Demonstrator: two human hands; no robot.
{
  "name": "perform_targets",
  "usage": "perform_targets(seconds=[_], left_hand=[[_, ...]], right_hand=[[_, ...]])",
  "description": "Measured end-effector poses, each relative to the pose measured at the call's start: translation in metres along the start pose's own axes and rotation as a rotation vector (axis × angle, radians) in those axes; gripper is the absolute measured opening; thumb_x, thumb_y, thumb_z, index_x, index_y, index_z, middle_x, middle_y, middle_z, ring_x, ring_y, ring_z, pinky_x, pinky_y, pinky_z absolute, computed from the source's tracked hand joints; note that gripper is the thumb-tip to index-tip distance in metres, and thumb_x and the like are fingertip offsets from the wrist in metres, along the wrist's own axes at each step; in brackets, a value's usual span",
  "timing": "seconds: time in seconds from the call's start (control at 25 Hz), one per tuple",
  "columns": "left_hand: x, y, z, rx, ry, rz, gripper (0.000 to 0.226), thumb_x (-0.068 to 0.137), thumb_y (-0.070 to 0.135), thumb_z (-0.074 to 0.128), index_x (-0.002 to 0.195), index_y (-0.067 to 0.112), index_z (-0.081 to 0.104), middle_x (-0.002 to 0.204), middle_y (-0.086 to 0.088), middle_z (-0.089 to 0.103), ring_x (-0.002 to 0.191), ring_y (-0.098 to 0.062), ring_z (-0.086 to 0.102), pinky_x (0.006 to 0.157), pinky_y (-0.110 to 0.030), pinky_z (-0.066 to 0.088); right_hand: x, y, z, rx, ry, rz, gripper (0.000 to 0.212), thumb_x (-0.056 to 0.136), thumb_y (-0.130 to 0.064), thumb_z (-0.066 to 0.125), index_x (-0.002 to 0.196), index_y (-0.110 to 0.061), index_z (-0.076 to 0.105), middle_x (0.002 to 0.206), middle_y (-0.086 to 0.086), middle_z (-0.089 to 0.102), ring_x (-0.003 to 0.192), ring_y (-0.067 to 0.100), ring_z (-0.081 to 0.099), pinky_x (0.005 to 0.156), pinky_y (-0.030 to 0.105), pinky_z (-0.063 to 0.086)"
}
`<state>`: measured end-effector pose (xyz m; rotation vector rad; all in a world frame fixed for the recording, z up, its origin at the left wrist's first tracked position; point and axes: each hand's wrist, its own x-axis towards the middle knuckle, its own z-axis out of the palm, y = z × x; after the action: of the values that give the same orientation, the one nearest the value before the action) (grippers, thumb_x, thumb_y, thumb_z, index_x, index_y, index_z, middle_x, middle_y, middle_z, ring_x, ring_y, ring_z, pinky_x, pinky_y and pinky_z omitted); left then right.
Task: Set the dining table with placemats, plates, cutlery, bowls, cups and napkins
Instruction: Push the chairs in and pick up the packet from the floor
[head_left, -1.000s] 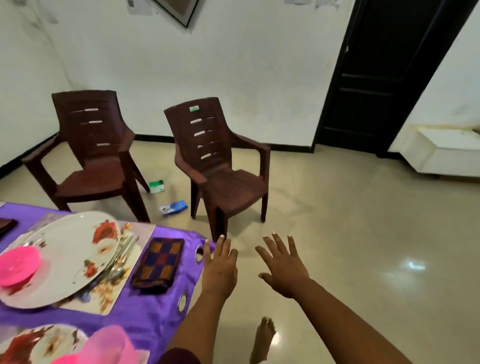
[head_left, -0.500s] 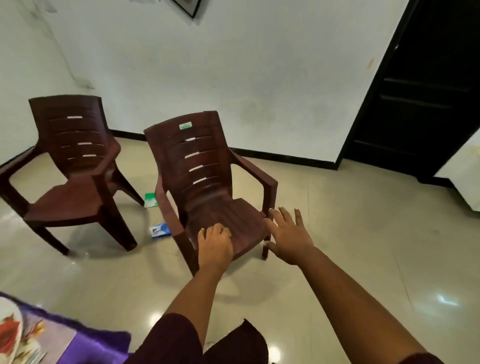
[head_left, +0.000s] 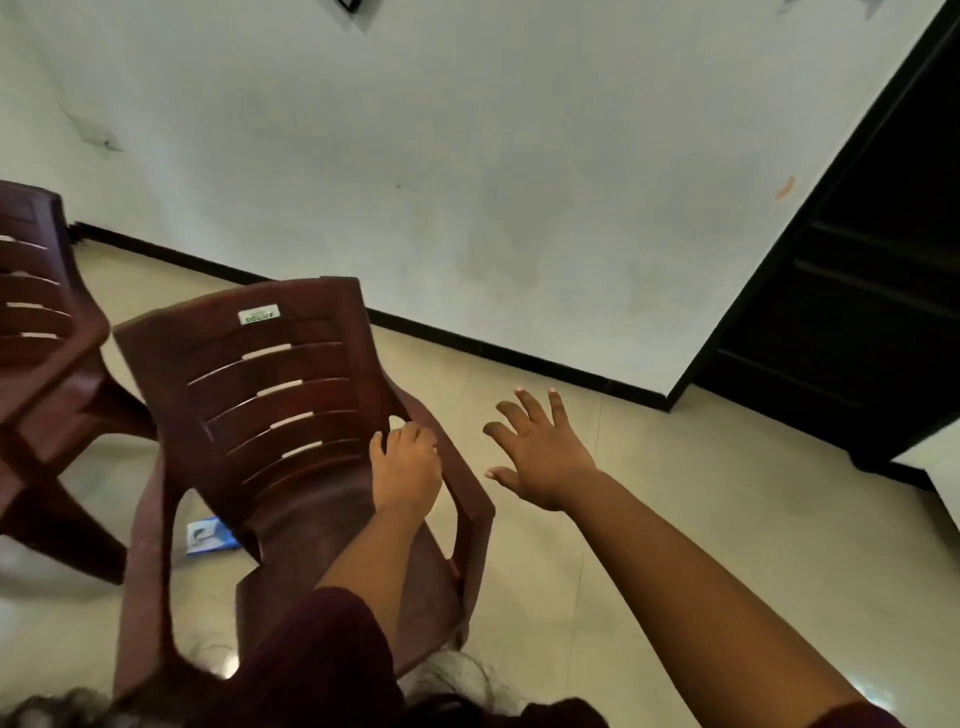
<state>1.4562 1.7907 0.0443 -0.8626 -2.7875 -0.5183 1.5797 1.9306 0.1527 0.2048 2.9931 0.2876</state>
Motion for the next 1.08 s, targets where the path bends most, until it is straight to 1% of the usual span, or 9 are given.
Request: perform_targets(seconds=[0.12, 0.24, 0.48, 0.56, 0.64, 0.76, 0.88, 1.0, 1.08], left_hand=[[0.058, 0.027, 0.031, -0.004, 0.051, -0.03, 0.014, 0.083, 0.016, 0.068, 0.096, 0.013, 0.07, 0.095, -0.005, 0.065, 0.093, -0.027, 0.062, 0.097, -0.051, 0.042], [0.123, 0.045, 0.069, -0.068, 0.087, -0.227, 0.015, 0.084, 0.018, 0.068, 0.099, 0.016, 0.069, 0.098, -0.004, 0.066, 0.094, -0.027, 0.062, 0.096, -0.051, 0.043], [0.225, 0.085, 0.116, -0.158, 0.166, -0.503, 0.016, 0.086, 0.016, 0.066, 0.102, 0.014, 0.067, 0.105, -0.004, 0.065, 0.097, -0.026, 0.061, 0.091, -0.046, 0.042], [0.256, 0.088, 0.115, -0.175, 0.227, -0.606, 0.016, 0.089, 0.02, 0.063, 0.104, 0.015, 0.066, 0.108, -0.003, 0.063, 0.1, -0.027, 0.059, 0.091, -0.045, 0.041], [0.283, 0.075, 0.11, -0.185, 0.275, -0.714, 0.021, 0.093, 0.027, 0.058, 0.109, 0.015, 0.064, 0.114, -0.005, 0.061, 0.103, -0.028, 0.057, 0.09, -0.043, 0.04], [0.319, 0.041, 0.101, -0.208, 0.291, -1.009, 0.05, 0.098, 0.052, 0.04, 0.129, 0.014, 0.051, 0.131, -0.008, 0.05, 0.119, -0.027, 0.048, 0.096, -0.045, 0.039], [0.352, -0.008, 0.095, -0.308, 0.437, -1.297, 0.077, 0.09, 0.069, 0.03, 0.14, 0.011, 0.036, 0.141, -0.013, 0.039, 0.129, -0.032, 0.039, 0.103, -0.05, 0.036], [0.38, -0.055, 0.089, -0.366, 0.622, -1.471, 0.09, 0.083, 0.077, 0.031, 0.145, 0.013, 0.027, 0.148, -0.013, 0.033, 0.135, -0.034, 0.033, 0.106, -0.053, 0.033], [0.398, -0.085, 0.078, -0.355, 0.717, -1.563, 0.09, 0.083, 0.074, 0.041, 0.147, 0.013, 0.024, 0.149, -0.013, 0.032, 0.136, -0.034, 0.033, 0.107, -0.052, 0.031]], right_hand=[[0.058, 0.058, 0.015, 0.019, -0.015, -0.089, 0.062, 0.095, -0.062, 0.032, 0.146, -0.027, 0.031, 0.16, 0.005, 0.016, 0.15, 0.028, -0.005, 0.114, 0.057, -0.014], [0.129, 0.114, 0.032, 0.007, -0.017, -0.213, 0.062, 0.095, -0.063, 0.032, 0.145, -0.026, 0.033, 0.16, 0.005, 0.018, 0.15, 0.027, -0.005, 0.114, 0.056, -0.015], [0.26, 0.211, 0.04, 0.014, -0.031, -0.441, 0.059, 0.097, -0.06, 0.031, 0.145, -0.026, 0.034, 0.159, 0.004, 0.018, 0.15, 0.025, -0.005, 0.117, 0.056, -0.012], [0.304, 0.237, 0.034, 0.042, -0.061, -0.497, 0.068, 0.091, -0.07, 0.022, 0.144, -0.028, 0.035, 0.158, 0.002, 0.022, 0.15, 0.023, -0.003, 0.117, 0.054, -0.012], [0.349, 0.247, 0.028, 0.097, -0.047, -0.563, 0.086, 0.078, -0.08, 0.007, 0.143, -0.03, 0.035, 0.156, -0.001, 0.026, 0.15, 0.02, 0.0, 0.116, 0.052, -0.011], [0.423, 0.229, 0.022, 0.14, -0.028, -0.731, 0.09, 0.075, -0.076, -0.003, 0.143, -0.031, 0.036, 0.155, -0.003, 0.027, 0.15, 0.019, 0.001, 0.118, 0.051, -0.007], [0.507, 0.178, 0.011, 0.134, 0.007, -0.917, 0.086, 0.081, -0.076, -0.003, 0.142, -0.03, 0.037, 0.153, -0.002, 0.031, 0.149, 0.019, 0.006, 0.119, 0.05, -0.002], [0.579, 0.118, -0.007, 0.129, 0.053, -1.086, 0.06, 0.096, -0.057, 0.011, 0.142, -0.029, 0.037, 0.15, -0.001, 0.035, 0.148, 0.021, 0.012, 0.118, 0.05, 0.004], [0.621, 0.075, -0.025, 0.108, 0.075, -1.233, 0.044, 0.103, -0.037, 0.025, 0.146, -0.027, 0.033, 0.153, 0.001, 0.032, 0.149, 0.022, 0.011, 0.119, 0.05, 0.004]])
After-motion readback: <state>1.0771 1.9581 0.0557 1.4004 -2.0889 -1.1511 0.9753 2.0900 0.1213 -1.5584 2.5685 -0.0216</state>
